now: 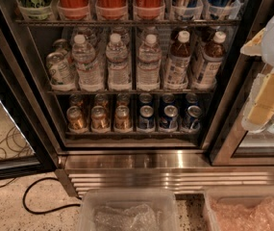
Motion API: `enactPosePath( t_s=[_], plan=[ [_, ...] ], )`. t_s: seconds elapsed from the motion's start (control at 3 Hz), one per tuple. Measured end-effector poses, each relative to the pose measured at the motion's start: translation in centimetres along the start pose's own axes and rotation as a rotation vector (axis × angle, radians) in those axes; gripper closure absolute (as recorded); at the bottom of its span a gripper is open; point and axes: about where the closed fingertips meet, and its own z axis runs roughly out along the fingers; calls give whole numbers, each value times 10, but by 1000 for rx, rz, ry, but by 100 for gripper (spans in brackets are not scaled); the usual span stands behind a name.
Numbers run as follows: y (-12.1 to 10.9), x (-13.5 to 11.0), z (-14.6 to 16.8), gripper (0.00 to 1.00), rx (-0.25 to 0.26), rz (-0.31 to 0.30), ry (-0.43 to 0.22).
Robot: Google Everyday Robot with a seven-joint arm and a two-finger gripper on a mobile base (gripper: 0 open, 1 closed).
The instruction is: Pick orange can from bottom shelf of fridge
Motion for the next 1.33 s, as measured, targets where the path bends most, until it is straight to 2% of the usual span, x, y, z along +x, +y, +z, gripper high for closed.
enactPosePath(
  t_s=[0.33, 0.67, 1.0, 1.33],
  plan=[
    [0, 0, 0, 0, 0, 0, 0],
    [6, 0, 4, 0, 27, 7, -56],
    [23, -1, 26, 0, -6, 32, -92],
    [24, 0, 27, 0, -8, 33, -92]
  ],
)
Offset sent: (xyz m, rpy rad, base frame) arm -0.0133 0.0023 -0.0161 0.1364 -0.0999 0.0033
